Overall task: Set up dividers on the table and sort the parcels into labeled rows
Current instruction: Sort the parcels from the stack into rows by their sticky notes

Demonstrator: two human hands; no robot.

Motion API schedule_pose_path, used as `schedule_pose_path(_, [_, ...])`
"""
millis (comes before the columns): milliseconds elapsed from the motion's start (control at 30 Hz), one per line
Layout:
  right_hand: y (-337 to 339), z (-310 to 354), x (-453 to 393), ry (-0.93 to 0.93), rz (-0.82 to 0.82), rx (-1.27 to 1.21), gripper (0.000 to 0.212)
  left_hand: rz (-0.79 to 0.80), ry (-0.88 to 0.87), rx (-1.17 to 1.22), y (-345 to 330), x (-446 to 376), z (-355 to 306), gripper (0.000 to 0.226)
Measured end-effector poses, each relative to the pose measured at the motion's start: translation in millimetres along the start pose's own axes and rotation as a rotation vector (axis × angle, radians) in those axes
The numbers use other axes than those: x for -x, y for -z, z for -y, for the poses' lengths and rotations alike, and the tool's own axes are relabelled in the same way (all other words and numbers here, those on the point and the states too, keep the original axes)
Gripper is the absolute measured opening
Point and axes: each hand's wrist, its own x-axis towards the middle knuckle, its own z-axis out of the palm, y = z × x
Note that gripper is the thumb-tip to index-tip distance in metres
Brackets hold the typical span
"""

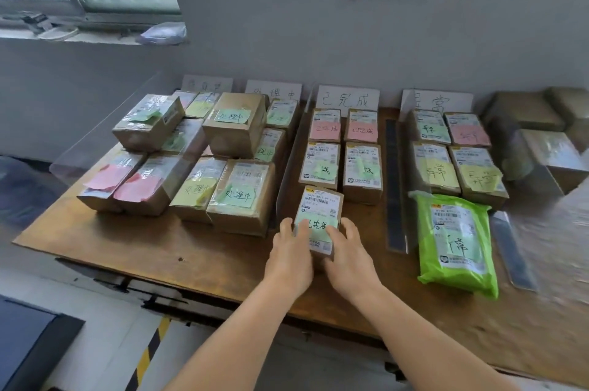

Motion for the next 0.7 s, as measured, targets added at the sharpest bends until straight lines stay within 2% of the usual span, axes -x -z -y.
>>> schedule_pose_path(100, [1,5,-4,0.038,-0.029,0.073,0.054,-0.069,-0.143,-0.222,2,-3,1,0.054])
schedule_pose_path(200, [2,7,-9,0.054,-0.012,0.189,0.054,-0.07,-0.259,-0.328,2,-11,4,0.05])
schedule_pose_path(433, [4,8,-10,0.05,0.002,0.243,0.06,-0.006,-0.308,-0.362,9,-16,5,0.048])
schedule_pose_path(700, [43,0,2,0.033,-0.101,0.277,0.077,-0.029,-0.381,-0.314,26,-18,-18,0.072])
